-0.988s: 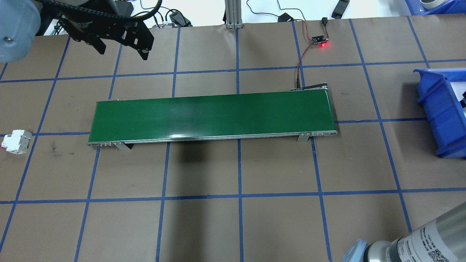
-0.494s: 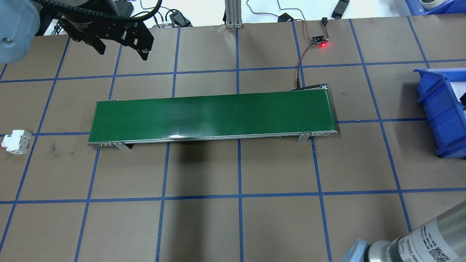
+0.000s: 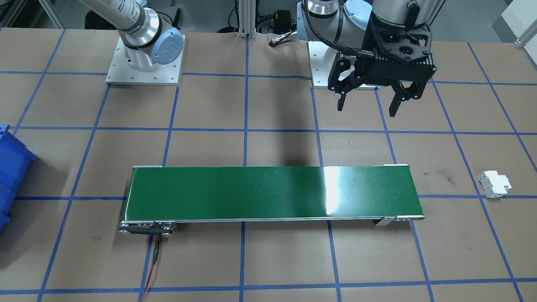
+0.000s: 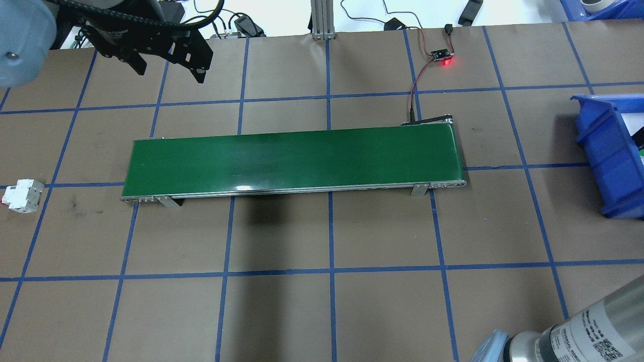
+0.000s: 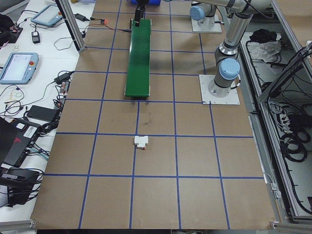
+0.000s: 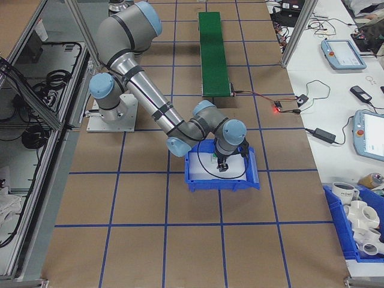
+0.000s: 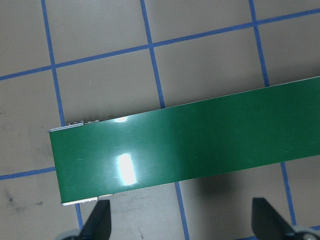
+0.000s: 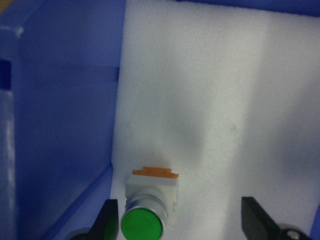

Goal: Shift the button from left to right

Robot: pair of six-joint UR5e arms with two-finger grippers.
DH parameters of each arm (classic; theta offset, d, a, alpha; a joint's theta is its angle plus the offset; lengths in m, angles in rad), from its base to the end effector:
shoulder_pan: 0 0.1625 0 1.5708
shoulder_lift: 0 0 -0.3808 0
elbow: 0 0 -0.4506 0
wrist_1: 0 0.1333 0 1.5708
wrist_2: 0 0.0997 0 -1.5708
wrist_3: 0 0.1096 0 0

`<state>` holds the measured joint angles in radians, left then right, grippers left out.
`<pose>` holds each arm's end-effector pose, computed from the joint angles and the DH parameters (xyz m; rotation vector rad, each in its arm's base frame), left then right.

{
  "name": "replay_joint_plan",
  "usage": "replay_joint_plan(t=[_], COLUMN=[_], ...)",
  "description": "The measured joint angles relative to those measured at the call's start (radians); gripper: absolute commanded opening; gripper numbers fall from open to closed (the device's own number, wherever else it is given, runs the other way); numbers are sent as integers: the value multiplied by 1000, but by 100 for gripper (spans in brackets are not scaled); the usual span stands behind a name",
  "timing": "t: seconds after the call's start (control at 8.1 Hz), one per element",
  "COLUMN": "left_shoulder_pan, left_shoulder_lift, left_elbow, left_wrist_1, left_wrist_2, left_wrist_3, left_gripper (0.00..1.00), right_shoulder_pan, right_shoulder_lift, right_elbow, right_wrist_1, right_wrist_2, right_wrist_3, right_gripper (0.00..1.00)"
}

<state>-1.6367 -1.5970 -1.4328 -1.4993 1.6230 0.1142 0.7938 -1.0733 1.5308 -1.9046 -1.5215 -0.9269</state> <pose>-0.1652 -0.5661 0.5040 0.2690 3.0606 -0.2803 -0.3719 -0.5760 0.1772 -0.2212 3.0072 0.0670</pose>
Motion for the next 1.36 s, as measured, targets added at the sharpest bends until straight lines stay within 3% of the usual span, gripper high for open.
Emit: replay_joint_plan(t=[0.37,0.74,1.36], left_shoulder_pan=[0,0,0], left_shoulder_lift=[-3,-4,-3], left_elbow=[-1,-1,-2], left_wrist_1=[5,7,7], left_wrist_2=[1,1,1], left_wrist_3=[-5,-8,-4], left_gripper=[100,100,100], right_shoulder_pan=[-1,28,471], right_shoulder_lift=[-69,-229,-434], right_elbow=[-4,-5,-3], right_wrist_1=[30,209,297], right_wrist_2=[-20,-31,-5], right_wrist_3=[-8,57,620], right_gripper=[100,100,100])
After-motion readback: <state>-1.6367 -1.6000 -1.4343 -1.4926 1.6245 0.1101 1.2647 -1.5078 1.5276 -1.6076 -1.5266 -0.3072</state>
